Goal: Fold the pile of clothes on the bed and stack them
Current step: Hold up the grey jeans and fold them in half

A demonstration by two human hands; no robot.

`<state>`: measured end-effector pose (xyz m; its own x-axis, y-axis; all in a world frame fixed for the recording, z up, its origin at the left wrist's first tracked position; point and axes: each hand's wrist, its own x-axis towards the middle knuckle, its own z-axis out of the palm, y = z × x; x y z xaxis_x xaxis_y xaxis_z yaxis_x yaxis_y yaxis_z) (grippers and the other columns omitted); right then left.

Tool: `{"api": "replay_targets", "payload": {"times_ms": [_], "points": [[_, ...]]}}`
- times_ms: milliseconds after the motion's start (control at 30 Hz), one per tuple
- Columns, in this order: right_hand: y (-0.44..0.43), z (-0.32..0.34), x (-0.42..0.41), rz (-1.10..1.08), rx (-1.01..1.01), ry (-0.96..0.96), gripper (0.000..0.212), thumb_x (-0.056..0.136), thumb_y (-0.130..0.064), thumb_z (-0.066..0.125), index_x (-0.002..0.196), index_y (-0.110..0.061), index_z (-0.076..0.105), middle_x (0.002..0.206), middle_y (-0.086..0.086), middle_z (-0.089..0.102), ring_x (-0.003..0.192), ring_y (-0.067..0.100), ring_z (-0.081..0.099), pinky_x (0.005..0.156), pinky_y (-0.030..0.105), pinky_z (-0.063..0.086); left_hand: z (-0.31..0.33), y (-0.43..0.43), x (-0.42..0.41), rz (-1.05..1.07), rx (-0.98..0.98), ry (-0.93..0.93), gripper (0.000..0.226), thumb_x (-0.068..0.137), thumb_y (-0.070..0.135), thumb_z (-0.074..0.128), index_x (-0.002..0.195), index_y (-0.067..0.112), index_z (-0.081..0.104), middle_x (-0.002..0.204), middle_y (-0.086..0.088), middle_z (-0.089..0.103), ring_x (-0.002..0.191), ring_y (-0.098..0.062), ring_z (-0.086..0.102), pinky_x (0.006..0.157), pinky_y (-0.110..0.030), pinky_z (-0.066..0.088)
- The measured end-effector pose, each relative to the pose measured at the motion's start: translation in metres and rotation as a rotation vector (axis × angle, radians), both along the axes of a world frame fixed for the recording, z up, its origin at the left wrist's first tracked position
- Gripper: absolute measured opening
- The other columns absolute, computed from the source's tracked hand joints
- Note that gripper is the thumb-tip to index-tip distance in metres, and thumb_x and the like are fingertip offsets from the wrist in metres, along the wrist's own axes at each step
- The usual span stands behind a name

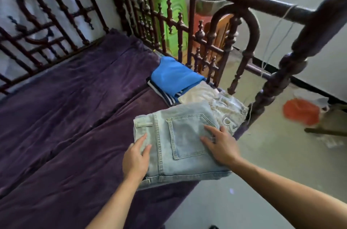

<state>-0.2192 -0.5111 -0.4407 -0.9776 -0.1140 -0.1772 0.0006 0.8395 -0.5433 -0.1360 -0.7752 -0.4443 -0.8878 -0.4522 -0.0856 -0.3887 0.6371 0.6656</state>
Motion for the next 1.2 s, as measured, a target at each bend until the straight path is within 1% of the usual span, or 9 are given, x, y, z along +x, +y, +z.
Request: {"api": "replay_targets", "payload": {"times_ms": [200, 367, 567, 667, 733, 867, 967, 1033, 1200], "points": [[0.059, 0.021, -0.059, -0.194, -0.068, 0.012, 0.053, 0.086, -0.053, 0.059, 0.135, -0.036, 0.051, 0.123, 0.004, 0.050, 0.107, 0.029, 0.058, 0.094, 0.041, 0.048, 0.028, 0.038, -0.133, -0.244, -0.141, -0.002, 0.041, 0.092, 0.036, 0.058, 0.133, 0.037, 0.053, 0.111, -0.005, 0.061, 0.101, -0.027, 0.061, 0.078, -0.033, 0.045], [0.072, 0.007, -0.103, -0.366, -0.110, -0.013, 0.056, 0.084, -0.045, 0.066, 0.136, -0.026, 0.054, 0.115, 0.009, 0.053, 0.106, 0.028, 0.057, 0.092, 0.034, 0.043, 0.021, 0.058, -0.253, -0.475, -0.255, -0.069, 0.042, 0.092, 0.039, 0.058, 0.134, 0.040, 0.051, 0.112, -0.002, 0.061, 0.105, -0.025, 0.059, 0.081, -0.036, 0.046], [0.062, -0.040, -0.141, -0.463, -0.141, -0.173, 0.060, 0.087, -0.043, 0.066, 0.140, -0.021, 0.048, 0.128, 0.010, 0.049, 0.119, 0.028, 0.052, 0.101, 0.035, 0.041, -0.031, 0.073, -0.371, -0.650, -0.325, -0.148, 0.047, 0.094, 0.036, 0.055, 0.139, 0.039, 0.043, 0.115, -0.005, 0.054, 0.106, -0.029, 0.057, 0.085, -0.041, 0.045], [0.064, -0.058, -0.148, -0.342, 0.070, -0.306, 0.050, 0.089, -0.051, 0.057, 0.132, -0.029, 0.050, 0.126, 0.005, 0.049, 0.112, 0.027, 0.056, 0.086, 0.033, 0.044, -0.066, 0.084, -0.408, -0.732, -0.394, -0.243, 0.058, 0.095, 0.034, 0.052, 0.147, 0.035, 0.028, 0.129, -0.008, 0.045, 0.122, -0.030, 0.044, 0.101, -0.044, 0.036], [0.071, -0.061, -0.157, -0.296, 0.253, -0.184, 0.045, 0.087, -0.048, 0.060, 0.127, -0.028, 0.056, 0.118, 0.003, 0.051, 0.106, 0.028, 0.058, 0.078, 0.035, 0.047, -0.085, 0.093, -0.417, -0.723, -0.486, -0.125, 0.061, 0.093, 0.037, 0.053, 0.148, 0.031, 0.028, 0.144, -0.014, 0.035, 0.134, -0.034, 0.031, 0.110, -0.048, 0.025], [0.068, -0.083, -0.188, -0.084, 0.416, 0.153, 0.067, 0.081, -0.052, 0.066, 0.140, -0.023, 0.051, 0.146, 0.018, 0.042, 0.134, 0.041, 0.039, 0.101, 0.051, 0.038, -0.127, 0.114, -0.417, -0.829, -0.534, 0.100, 0.059, 0.090, 0.056, 0.041, 0.146, 0.039, 0.031, 0.158, -0.013, 0.018, 0.144, -0.038, 0.016, 0.110, -0.063, 0.013], [0.058, -0.115, -0.210, 0.067, 0.483, 0.024, 0.080, 0.084, -0.077, 0.035, 0.152, -0.037, 0.021, 0.161, 0.014, 0.008, 0.147, 0.040, -0.001, 0.115, 0.058, 0.012, -0.167, 0.115, -0.426, -0.841, -0.554, -0.104, 0.068, 0.086, 0.071, 0.011, 0.148, 0.048, -0.001, 0.161, -0.001, -0.012, 0.146, -0.030, -0.012, 0.113, -0.062, -0.003], [0.063, -0.141, -0.217, 0.117, 0.559, -0.074, 0.084, 0.081, -0.085, 0.020, 0.152, -0.043, 0.003, 0.162, 0.009, -0.008, 0.146, 0.036, -0.017, 0.116, 0.060, 0.005, -0.187, 0.115, -0.430, -0.821, -0.564, -0.124, 0.069, 0.084, 0.073, 0.004, 0.147, 0.047, -0.008, 0.160, 0.001, -0.015, 0.146, -0.031, -0.013, 0.112, -0.060, -0.007], [0.075, -0.181, -0.224, 0.123, 0.595, -0.077, 0.084, 0.082, -0.084, 0.019, 0.153, -0.040, 0.010, 0.162, 0.009, 0.000, 0.148, 0.034, -0.009, 0.116, 0.058, 0.007, -0.204, 0.127, -0.434, -0.818, -0.612, -0.139, 0.069, 0.085, 0.070, 0.007, 0.148, 0.044, -0.005, 0.160, -0.002, -0.014, 0.146, -0.036, -0.008, 0.110, -0.060, -0.013]]}}
